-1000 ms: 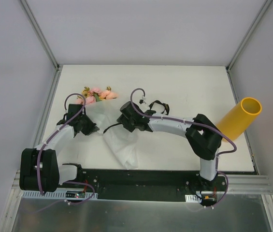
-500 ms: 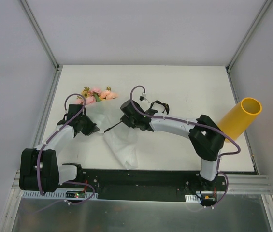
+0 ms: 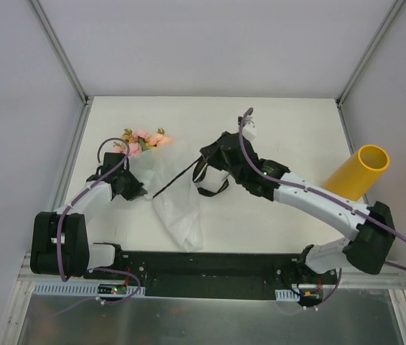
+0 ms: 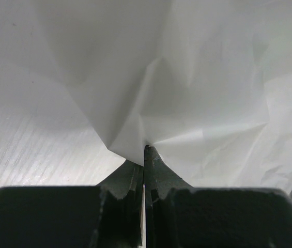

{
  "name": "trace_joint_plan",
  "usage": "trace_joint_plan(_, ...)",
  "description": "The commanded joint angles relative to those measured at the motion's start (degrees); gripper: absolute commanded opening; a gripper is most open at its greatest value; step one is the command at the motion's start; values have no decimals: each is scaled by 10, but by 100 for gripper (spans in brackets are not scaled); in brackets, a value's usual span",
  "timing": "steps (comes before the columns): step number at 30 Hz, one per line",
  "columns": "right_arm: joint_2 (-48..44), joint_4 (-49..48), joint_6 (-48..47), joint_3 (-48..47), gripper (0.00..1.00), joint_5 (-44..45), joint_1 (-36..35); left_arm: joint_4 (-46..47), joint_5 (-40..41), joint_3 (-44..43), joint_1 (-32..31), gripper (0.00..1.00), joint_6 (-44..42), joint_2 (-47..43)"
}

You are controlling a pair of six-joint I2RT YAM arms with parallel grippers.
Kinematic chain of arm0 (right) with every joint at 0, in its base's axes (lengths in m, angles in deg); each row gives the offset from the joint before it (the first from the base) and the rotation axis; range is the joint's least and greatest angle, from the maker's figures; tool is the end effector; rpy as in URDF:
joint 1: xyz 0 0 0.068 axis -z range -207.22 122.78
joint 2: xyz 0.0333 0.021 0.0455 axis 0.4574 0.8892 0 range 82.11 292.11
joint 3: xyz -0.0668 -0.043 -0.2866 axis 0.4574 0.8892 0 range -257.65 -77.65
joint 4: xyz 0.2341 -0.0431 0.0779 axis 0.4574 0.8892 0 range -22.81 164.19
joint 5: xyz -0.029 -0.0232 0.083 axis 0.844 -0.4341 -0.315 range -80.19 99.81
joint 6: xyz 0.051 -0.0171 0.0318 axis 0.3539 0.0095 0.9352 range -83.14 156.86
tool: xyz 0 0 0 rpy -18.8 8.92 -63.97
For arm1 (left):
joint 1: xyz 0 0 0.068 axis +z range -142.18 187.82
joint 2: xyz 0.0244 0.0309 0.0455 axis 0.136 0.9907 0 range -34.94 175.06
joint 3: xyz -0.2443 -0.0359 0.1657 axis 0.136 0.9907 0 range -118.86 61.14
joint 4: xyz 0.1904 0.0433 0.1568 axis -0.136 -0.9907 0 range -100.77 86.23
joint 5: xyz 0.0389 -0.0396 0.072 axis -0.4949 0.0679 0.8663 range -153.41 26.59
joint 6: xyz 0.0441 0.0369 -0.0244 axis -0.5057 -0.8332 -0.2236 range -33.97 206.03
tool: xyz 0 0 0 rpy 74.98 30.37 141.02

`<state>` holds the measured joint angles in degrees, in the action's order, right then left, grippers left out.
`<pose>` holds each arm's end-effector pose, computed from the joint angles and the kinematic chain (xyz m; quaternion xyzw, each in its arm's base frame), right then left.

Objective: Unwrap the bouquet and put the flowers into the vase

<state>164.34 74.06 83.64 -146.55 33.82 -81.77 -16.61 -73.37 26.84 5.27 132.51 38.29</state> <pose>0.2084 0.2592 0.3642 0.0644 0.8085 0.3247 0.4866 0.2298 -0.0185 0.1957 -0.3257 0.8836 -0.2100 0.2628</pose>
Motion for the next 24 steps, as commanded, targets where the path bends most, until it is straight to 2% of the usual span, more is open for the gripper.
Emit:
trace_joint_plan(1,-86,-28,-126,10,0,36,22,-7,7,-39,3,0,-34,11)
trace_joint_plan(8,-197,-34,-248,22,0,59,62,-8,-15,-73,5,0,-52,24)
trace_joint_plan(15,-262,-6,-344,-3,0,99,107,-9,-45,-101,7,0,-63,67)
trace_joint_plan(19,-270,-4,-408,-40,0,114,136,-36,-41,-127,11,0,-91,89)
trace_joint_plan(24,-234,1,-483,-114,0,132,188,-80,-38,-163,22,0,-126,125)
